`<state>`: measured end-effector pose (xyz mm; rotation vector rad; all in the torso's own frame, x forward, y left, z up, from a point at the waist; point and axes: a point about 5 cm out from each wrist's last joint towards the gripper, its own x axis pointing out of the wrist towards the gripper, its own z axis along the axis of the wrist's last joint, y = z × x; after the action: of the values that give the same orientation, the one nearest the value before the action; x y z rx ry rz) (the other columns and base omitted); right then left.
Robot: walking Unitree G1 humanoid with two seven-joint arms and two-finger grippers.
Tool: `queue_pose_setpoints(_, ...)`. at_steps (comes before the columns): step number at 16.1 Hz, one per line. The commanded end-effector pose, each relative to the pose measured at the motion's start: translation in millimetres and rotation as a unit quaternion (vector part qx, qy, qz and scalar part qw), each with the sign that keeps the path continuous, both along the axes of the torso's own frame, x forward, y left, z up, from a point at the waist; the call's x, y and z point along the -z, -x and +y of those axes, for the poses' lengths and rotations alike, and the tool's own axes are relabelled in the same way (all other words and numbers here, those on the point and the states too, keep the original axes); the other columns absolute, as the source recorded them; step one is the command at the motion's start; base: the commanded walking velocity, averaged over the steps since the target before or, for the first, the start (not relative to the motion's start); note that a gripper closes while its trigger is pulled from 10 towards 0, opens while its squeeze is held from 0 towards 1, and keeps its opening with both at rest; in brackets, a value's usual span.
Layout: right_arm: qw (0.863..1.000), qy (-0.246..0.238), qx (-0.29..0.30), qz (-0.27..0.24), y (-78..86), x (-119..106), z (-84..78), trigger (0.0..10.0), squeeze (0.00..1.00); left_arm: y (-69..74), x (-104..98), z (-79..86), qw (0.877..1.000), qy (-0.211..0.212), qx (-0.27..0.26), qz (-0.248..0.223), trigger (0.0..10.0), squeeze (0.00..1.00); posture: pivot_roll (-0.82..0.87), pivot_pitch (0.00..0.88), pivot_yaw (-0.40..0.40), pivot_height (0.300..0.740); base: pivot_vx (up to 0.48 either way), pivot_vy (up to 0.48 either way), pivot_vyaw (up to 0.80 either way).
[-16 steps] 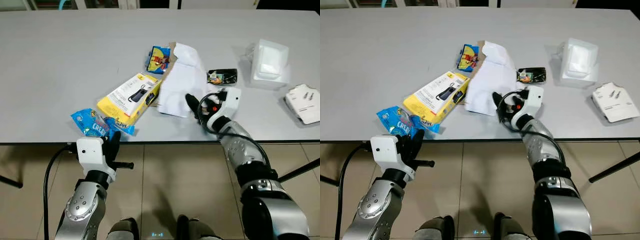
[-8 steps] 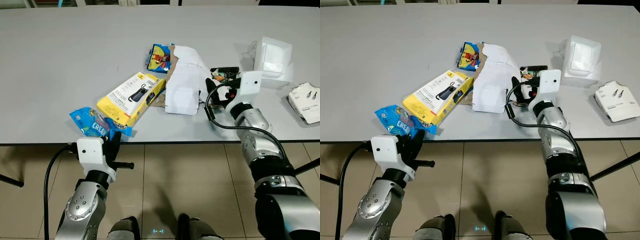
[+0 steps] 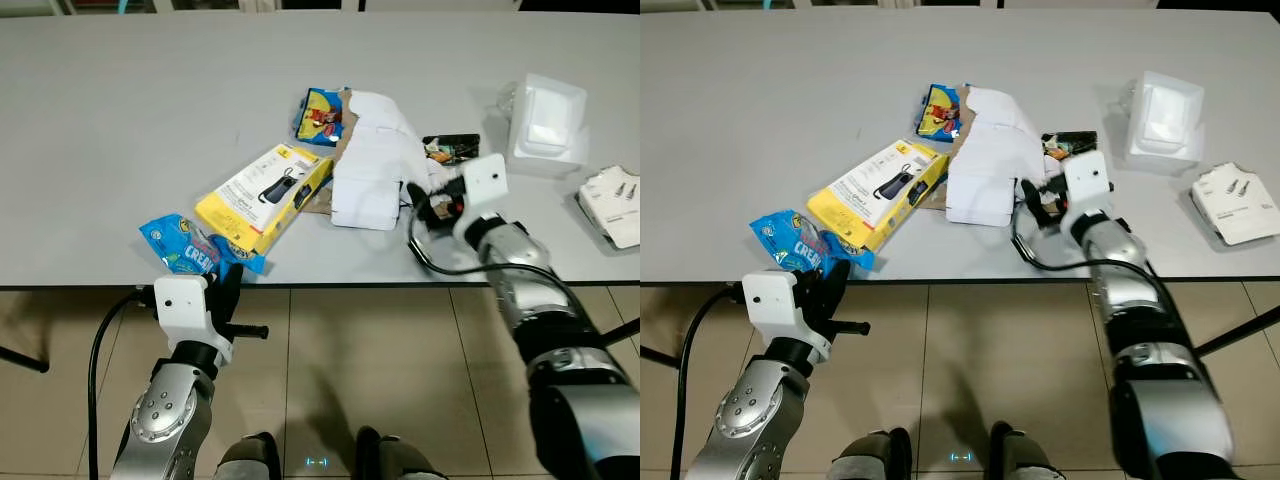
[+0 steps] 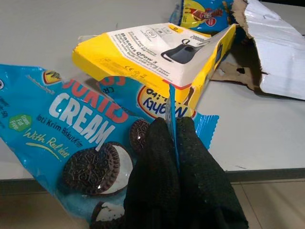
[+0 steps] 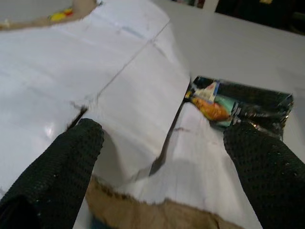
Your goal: Picking trash to rubbish bin
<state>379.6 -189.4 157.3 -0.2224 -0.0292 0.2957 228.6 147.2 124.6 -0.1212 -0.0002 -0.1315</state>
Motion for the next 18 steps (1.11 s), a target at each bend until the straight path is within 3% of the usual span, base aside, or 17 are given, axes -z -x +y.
queue_pose_setpoints(1, 1.0, 0.011, -0.02, -0.001, -1.2, -4.3, -3.4, 10.0, 0.0, 2.4, -0.6, 0.7, 1.0, 0.0, 0.001, 0.001, 1.7, 0.0, 0.06, 0.199, 0.029, 0.74, 0.0, 0.0, 0.0)
queue_pose_setpoints(8, 0.994, 0.09, -0.067, 0.004, -1.4, -10.7, -13.5, 10.0, 0.0, 3.5, -1.2, 2.0, 1.0, -0.002, 0.002, 0.002, 1.6, 0.0, 0.07, 0.205, 0.035, 0.74, 0.0, 0.0, 0.0)
queue_pose_setpoints(13, 0.987, 0.099, -0.084, 0.097, 4.2, 21.6, -8.1, 10.0, 0.0, 3.5, -1.4, 1.9, 1.0, -0.002, 0.001, 0.002, 1.7, 0.0, 0.07, 0.205, 0.035, 0.74, 0.0, 0.0, 0.0)
queue_pose_setpoints(18, 0.98, 0.111, -0.076, 0.148, 6.9, 35.3, -10.5, 10.0, 0.0, 5.0, -0.8, 1.9, 1.0, -0.001, 0.0, 0.005, 1.9, 0.0, 0.07, 0.213, 0.03, 0.74, 0.0, 0.0, 0.0)
